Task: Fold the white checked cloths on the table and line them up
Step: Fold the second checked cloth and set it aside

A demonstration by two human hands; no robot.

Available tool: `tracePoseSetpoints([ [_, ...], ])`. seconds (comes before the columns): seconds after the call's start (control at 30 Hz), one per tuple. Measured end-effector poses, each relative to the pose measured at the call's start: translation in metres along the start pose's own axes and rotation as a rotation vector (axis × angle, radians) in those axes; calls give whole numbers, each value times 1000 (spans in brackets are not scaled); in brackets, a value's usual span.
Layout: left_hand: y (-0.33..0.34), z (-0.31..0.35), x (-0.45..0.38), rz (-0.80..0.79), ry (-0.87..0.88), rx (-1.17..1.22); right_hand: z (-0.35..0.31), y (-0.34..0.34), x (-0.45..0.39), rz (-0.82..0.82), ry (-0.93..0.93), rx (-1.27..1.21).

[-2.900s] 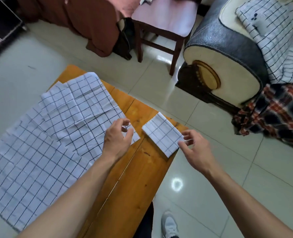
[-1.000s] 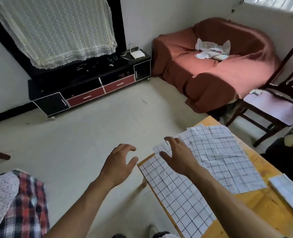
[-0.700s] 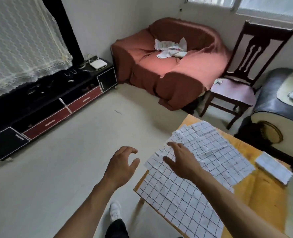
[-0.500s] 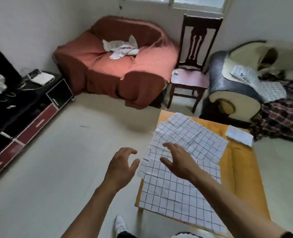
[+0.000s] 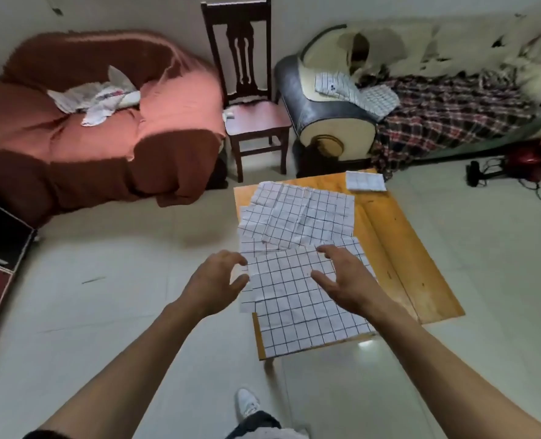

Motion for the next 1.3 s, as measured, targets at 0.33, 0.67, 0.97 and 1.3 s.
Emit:
tracePoseSetpoints([
  [0.33,15,-22,7,-279,173,-194,13,42,57,78,215,-146],
  [0.67,48,-108,-91,-491,451,-180,-18,107,29,221,640,-151],
  [0.97,87,-141,-140,-646,638,-224,-35,179,30,238,841,-166],
  [1.3,207,-162,-173,-691,815,-257,19,308,27,278,945,-235],
])
Point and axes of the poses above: each hand's wrist, its own x-axis away from the middle knuckle, its own y-axis out of the palm, z = x × y, the point moved 4 cm from there along -x, towards the middle knuckle, and after that the axes turned 9 degrees about z, right-handed, at the moved point
